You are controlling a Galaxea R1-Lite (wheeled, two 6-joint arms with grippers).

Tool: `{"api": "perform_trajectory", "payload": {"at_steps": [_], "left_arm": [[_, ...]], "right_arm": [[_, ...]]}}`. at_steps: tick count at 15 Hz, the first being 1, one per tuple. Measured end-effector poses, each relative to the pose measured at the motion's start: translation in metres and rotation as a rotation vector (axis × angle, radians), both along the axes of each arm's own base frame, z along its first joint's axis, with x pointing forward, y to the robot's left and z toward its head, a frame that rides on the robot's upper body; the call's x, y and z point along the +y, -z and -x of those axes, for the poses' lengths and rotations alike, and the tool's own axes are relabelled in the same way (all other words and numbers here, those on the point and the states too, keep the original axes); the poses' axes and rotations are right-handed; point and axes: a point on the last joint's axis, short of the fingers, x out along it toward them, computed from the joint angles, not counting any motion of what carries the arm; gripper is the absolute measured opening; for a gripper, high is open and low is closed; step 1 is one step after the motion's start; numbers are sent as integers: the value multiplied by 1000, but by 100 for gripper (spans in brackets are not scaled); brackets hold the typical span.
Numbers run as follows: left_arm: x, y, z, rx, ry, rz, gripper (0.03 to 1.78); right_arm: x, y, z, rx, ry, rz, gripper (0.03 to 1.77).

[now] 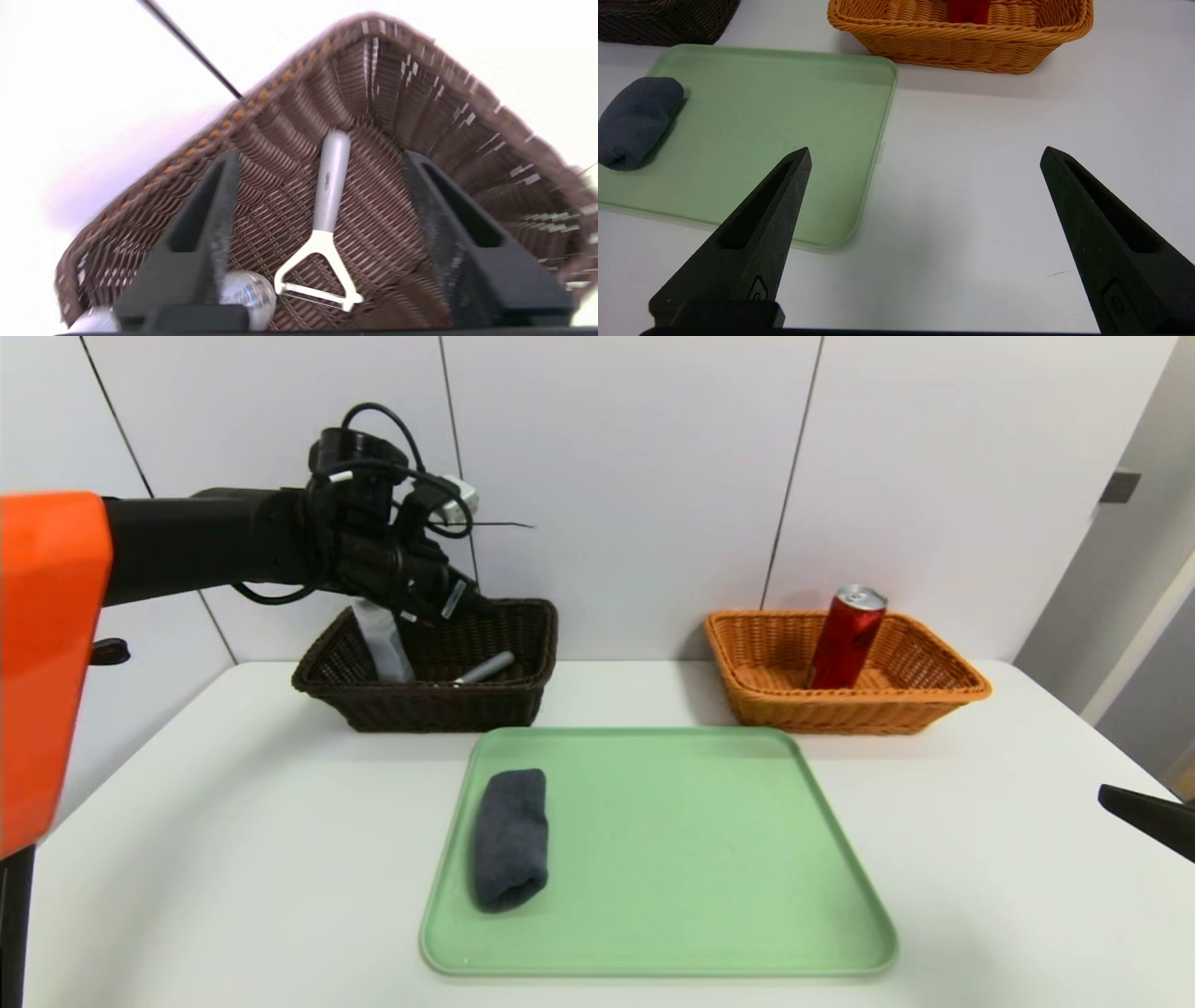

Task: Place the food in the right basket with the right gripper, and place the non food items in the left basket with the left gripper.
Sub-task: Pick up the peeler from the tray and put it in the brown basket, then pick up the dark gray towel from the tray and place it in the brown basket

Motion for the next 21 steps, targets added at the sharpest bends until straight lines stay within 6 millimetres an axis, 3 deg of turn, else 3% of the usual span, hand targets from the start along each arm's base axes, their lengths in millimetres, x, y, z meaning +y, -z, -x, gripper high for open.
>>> {"api": "perform_trajectory", "payload": {"at_steps": [3,5,10,14,21], "left_arm": [[-14,-27,27,47,-39,179,141],[-29,-35,55,152,-52,267,148],[-83,-22,124,288,-157,269,159],[-108,-9,166,346,-224,292,163],[-112,23,176,470,-328,299,167]], "right_arm": [[0,0,0,-1,-2,-1,169],[0,0,0,0,-3,-2,169],[0,1,-1,5,-5,-4,169],[0,1,0,7,-1,-22,169],[0,6,0,23,5,-41,169]]}}
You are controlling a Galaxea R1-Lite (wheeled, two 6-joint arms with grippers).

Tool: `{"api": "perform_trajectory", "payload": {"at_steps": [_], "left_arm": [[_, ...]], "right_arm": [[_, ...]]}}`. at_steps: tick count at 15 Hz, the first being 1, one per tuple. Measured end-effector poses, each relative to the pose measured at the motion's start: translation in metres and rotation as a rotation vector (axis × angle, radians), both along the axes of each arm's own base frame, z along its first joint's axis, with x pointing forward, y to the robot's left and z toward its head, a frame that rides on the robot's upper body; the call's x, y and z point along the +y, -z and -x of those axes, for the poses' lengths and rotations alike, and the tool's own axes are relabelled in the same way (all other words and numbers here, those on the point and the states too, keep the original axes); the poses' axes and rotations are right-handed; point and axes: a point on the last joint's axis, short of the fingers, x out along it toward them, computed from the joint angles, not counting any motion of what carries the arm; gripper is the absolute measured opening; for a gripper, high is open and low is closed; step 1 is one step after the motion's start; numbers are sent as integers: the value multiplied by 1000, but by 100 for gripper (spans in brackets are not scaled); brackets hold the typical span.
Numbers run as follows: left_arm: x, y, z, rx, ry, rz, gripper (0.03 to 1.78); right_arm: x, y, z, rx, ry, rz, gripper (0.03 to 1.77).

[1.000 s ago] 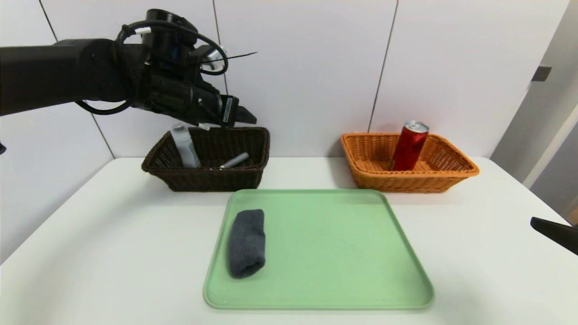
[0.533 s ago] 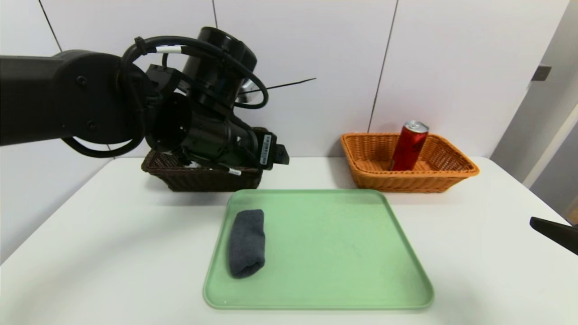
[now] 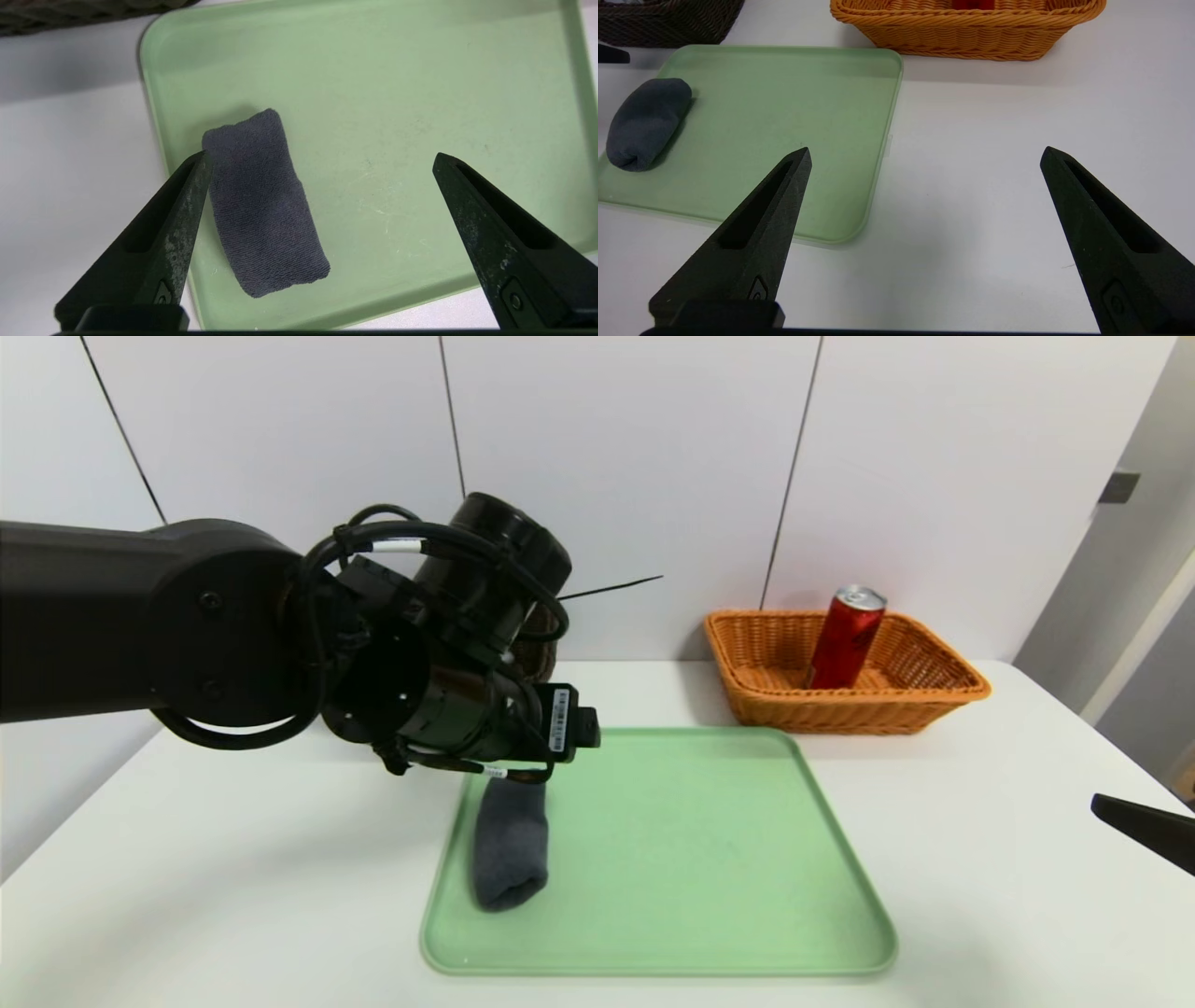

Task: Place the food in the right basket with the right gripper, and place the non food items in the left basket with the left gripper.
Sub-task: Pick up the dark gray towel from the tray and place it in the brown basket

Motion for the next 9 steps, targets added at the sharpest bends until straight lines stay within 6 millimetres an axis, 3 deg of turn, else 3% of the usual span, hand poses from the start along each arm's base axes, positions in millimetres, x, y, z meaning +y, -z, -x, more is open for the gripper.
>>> {"api": "perform_trajectory", "payload": {"at_steps": [9], "left_arm": [[-8,40,-13,93,-127,-126,169]], "right_arm": [[0,1,3,-2,2,-1,169]]}}
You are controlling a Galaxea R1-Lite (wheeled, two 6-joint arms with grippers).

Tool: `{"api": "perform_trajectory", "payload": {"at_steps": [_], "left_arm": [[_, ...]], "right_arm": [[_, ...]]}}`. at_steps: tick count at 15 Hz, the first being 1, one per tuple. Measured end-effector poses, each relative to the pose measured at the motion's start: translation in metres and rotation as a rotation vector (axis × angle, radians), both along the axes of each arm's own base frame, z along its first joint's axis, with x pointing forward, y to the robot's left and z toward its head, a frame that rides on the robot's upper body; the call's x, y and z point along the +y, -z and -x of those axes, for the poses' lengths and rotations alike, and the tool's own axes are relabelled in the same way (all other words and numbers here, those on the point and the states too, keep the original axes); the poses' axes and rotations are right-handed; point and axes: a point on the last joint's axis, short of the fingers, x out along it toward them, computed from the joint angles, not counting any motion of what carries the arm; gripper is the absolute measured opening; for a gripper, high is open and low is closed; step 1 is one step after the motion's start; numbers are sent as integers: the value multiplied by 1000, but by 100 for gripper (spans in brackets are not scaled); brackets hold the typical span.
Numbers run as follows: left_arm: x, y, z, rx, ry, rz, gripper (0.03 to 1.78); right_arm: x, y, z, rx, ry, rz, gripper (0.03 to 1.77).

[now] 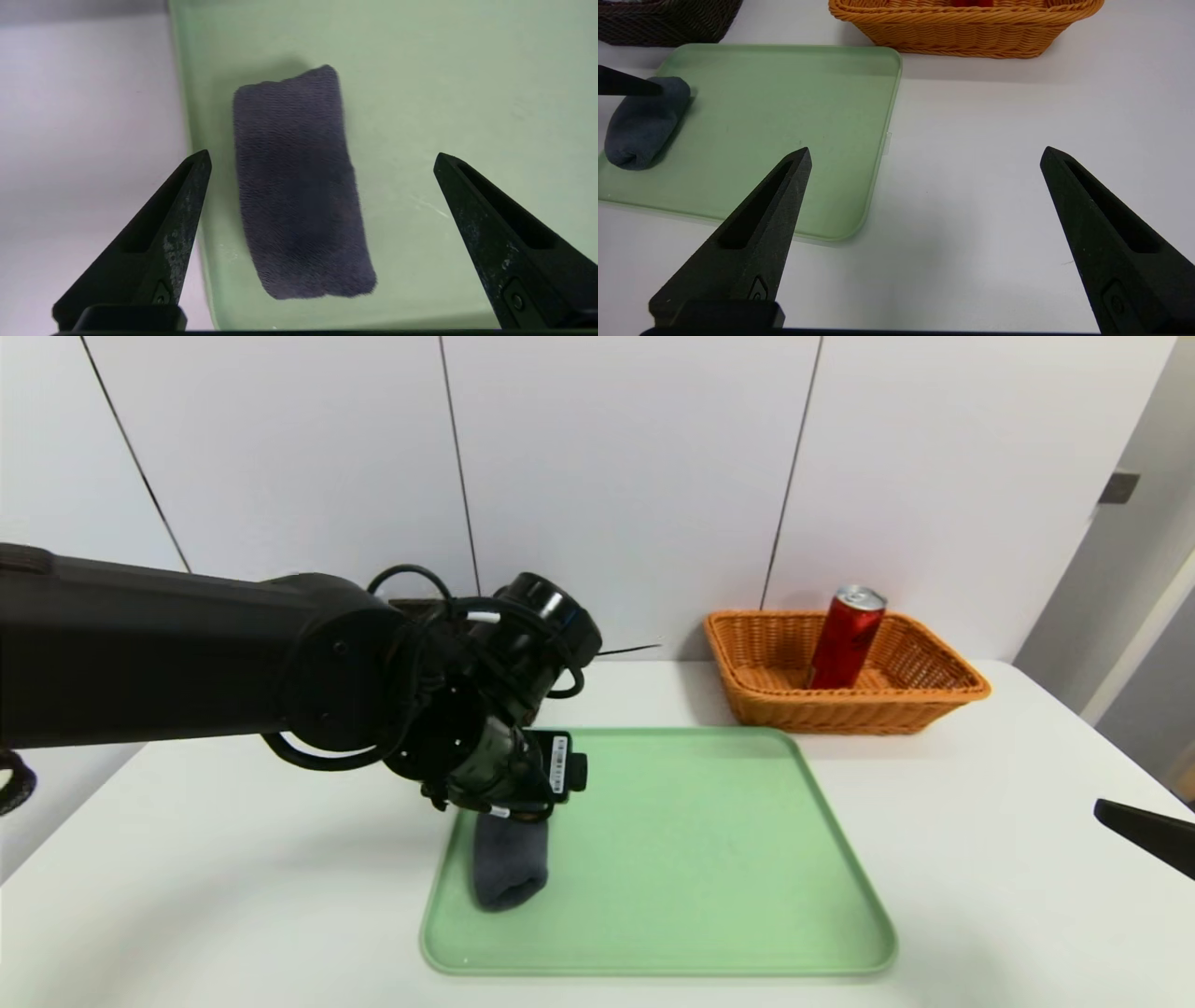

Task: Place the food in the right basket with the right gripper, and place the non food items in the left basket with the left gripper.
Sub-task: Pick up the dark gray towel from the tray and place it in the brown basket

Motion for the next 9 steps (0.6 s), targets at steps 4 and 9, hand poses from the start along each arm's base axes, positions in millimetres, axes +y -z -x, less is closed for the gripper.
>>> {"api": "perform_trajectory", "payload": {"at_steps": [4,9], "left_arm": [[-5,19,-6,33,-18,-43,169],[-10,36,-11,75,-32,-64,169]], "right_arm": [[0,0,1,-4,0,0,169],[0,0,2,-4,1,0,169]]}}
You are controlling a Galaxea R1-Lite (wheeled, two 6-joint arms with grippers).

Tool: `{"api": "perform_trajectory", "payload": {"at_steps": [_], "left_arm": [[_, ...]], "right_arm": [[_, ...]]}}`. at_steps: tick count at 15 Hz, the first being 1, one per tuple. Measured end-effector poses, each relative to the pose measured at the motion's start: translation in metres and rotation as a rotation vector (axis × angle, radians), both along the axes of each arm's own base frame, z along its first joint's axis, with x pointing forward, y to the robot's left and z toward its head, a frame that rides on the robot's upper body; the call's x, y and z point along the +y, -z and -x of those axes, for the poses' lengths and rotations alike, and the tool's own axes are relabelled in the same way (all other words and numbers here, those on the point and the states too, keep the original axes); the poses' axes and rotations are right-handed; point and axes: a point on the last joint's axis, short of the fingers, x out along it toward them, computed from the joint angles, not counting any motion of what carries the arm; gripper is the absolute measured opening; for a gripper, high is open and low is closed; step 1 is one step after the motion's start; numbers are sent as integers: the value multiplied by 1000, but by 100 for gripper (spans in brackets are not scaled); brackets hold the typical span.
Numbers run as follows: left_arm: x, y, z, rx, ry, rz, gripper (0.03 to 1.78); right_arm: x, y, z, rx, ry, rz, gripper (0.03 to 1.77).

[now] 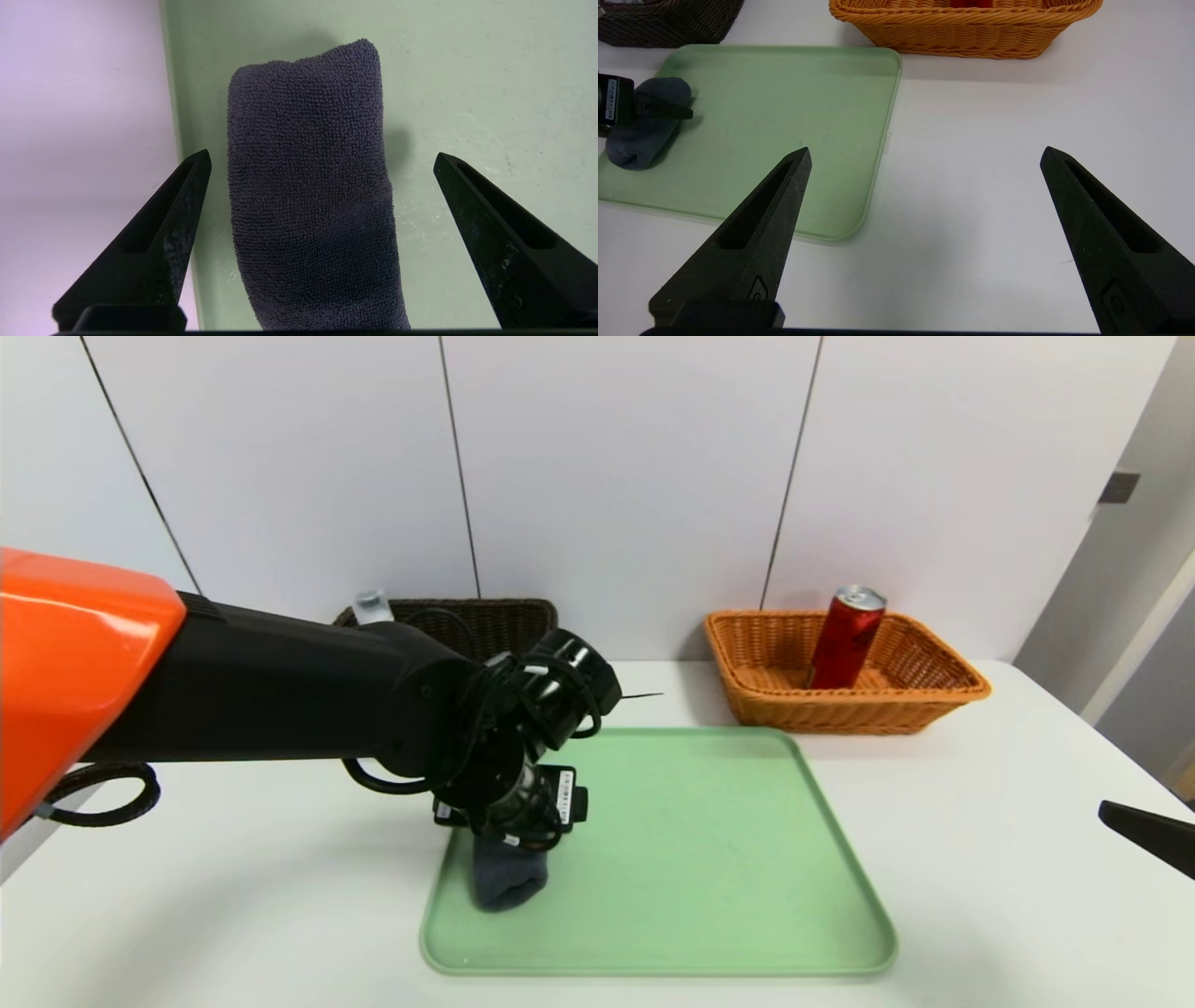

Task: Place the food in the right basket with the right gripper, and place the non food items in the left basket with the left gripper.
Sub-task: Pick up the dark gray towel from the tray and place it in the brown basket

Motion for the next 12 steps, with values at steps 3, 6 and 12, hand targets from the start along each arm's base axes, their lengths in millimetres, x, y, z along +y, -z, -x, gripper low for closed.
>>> {"api": "perform_trajectory", "payload": {"at_steps": [3,6,12], "left_arm": [[-2,9,-2,20,-12,-11,169],[-3,15,-4,31,-13,-18,169],[-4,17,-5,31,-15,-25,98]], "right_arm": [[0,0,0,0,2,1,169],[0,0,0,-1,2,1,169],[0,-2,0,-7,0,0,169]]}}
